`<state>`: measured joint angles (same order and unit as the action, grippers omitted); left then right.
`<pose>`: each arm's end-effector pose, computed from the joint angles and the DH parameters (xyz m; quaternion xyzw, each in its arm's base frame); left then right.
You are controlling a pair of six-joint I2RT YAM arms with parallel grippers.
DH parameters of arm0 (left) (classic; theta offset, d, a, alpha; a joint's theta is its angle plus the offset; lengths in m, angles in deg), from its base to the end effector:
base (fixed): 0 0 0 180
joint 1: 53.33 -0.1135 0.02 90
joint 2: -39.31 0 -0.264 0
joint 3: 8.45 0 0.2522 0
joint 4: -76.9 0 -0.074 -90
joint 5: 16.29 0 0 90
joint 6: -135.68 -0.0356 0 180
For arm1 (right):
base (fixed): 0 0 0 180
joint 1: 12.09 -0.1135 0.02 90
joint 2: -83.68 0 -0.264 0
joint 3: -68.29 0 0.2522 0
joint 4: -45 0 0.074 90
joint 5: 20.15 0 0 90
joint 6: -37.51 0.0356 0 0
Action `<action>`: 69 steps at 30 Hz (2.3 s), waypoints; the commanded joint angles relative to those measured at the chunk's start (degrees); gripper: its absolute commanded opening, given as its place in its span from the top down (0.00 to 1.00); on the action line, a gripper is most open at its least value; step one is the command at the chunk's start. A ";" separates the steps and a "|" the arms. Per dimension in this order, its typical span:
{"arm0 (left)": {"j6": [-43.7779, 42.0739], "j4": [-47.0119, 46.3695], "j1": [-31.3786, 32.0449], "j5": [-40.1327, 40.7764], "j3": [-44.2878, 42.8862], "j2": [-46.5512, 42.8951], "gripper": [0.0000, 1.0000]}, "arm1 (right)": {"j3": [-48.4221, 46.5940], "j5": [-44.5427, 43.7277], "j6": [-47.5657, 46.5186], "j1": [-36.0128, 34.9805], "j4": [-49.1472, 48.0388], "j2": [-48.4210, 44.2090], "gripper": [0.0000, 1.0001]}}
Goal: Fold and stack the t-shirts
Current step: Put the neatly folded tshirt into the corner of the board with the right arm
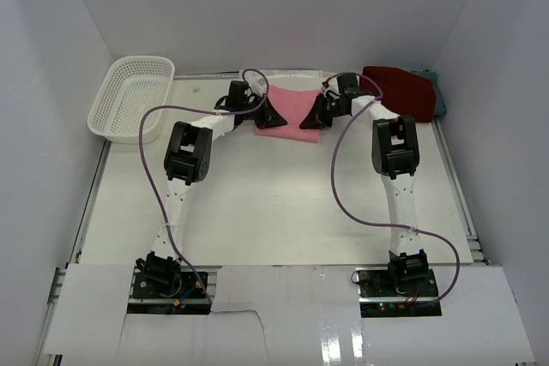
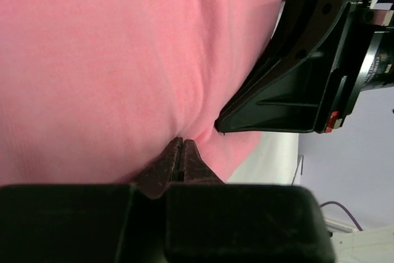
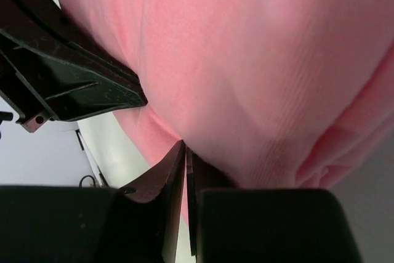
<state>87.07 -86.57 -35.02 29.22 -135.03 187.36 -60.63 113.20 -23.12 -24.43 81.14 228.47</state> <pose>0.5210 -0.1987 0.0997 -0.0038 0.8483 -0.4971 0.1826 0.5221 0.1392 0.1180 0.0112 0.8868 0.4340 0.1583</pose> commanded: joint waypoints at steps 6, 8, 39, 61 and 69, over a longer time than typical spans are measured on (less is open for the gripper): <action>-5.00 3.92 3.05 11.34 11.55 -6.36 1.00 | 6.24 -9.60 -8.97 -0.31 10.50 -5.30 0.86; -4.65 2.69 3.75 13.10 16.82 -10.56 0.99 | 12.47 -8.64 -9.76 -0.75 7.44 -9.77 0.75; 4.94 -7.16 13.51 30.34 51.38 -38.01 0.97 | 55.92 -19.80 -10.47 -3.22 -10.86 -45.93 0.29; 1.68 -4.43 13.51 30.34 51.55 -39.59 0.97 | 53.28 -12.41 -3.35 -1.64 -21.31 -32.38 0.23; 1.42 -4.26 13.51 30.52 51.91 -39.85 0.97 | 52.75 -14.35 -3.79 -1.72 -20.88 -29.65 0.26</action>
<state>89.89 -93.78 -21.71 58.99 -84.40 150.73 -9.11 105.01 -24.93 -26.31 57.20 195.40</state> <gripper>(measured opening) 0.032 0.738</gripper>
